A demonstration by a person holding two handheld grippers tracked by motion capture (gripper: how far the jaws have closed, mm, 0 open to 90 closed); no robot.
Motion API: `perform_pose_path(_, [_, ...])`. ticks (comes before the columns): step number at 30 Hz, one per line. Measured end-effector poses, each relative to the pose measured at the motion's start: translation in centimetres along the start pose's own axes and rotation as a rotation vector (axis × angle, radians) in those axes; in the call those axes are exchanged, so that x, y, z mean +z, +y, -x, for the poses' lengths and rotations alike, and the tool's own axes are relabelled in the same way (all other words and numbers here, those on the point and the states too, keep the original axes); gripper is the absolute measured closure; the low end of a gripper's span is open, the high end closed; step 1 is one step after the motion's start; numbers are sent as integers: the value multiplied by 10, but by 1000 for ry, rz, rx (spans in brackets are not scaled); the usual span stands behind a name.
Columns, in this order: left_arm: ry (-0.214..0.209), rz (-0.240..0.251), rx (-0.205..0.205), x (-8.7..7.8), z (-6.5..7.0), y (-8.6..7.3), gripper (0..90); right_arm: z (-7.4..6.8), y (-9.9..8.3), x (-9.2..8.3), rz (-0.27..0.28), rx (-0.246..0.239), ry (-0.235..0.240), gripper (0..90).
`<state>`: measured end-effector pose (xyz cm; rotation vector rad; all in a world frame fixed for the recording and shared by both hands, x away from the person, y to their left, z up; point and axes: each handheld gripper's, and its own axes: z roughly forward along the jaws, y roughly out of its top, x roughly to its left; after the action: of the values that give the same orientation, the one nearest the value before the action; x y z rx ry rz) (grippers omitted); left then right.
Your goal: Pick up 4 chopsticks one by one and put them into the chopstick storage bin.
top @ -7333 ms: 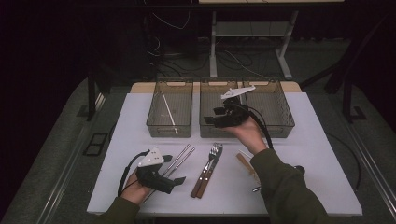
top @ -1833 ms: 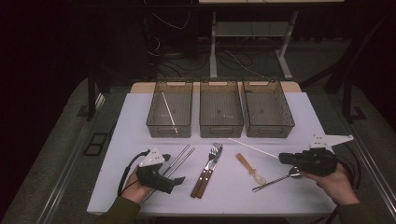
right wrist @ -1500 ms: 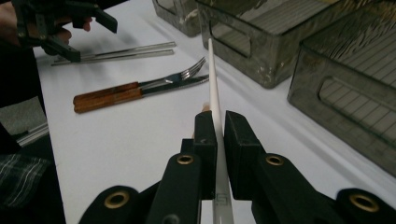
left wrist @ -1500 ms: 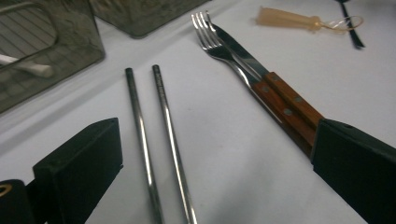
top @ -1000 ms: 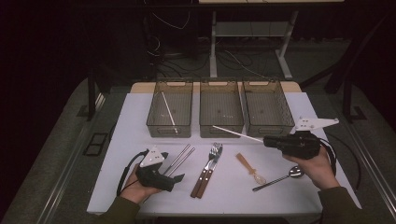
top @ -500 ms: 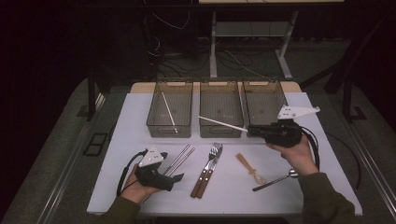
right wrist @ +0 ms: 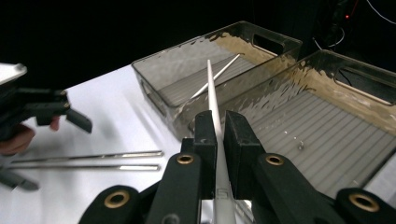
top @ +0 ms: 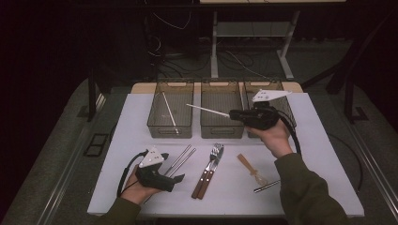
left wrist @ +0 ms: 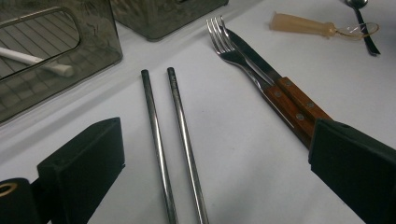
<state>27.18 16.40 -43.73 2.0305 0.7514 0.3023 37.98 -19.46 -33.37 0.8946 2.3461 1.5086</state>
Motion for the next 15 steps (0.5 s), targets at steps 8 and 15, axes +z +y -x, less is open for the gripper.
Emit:
perform_pose_path(8, [-7, 0, 0, 0, 0, 0, 22, 4, 14, 35, -13, 36, -25, 842])
perform_pose_path(15, [-10, 9, -13, 0, 0, 1, 22, 3, 24, 72, -55, 54, -47, 843])
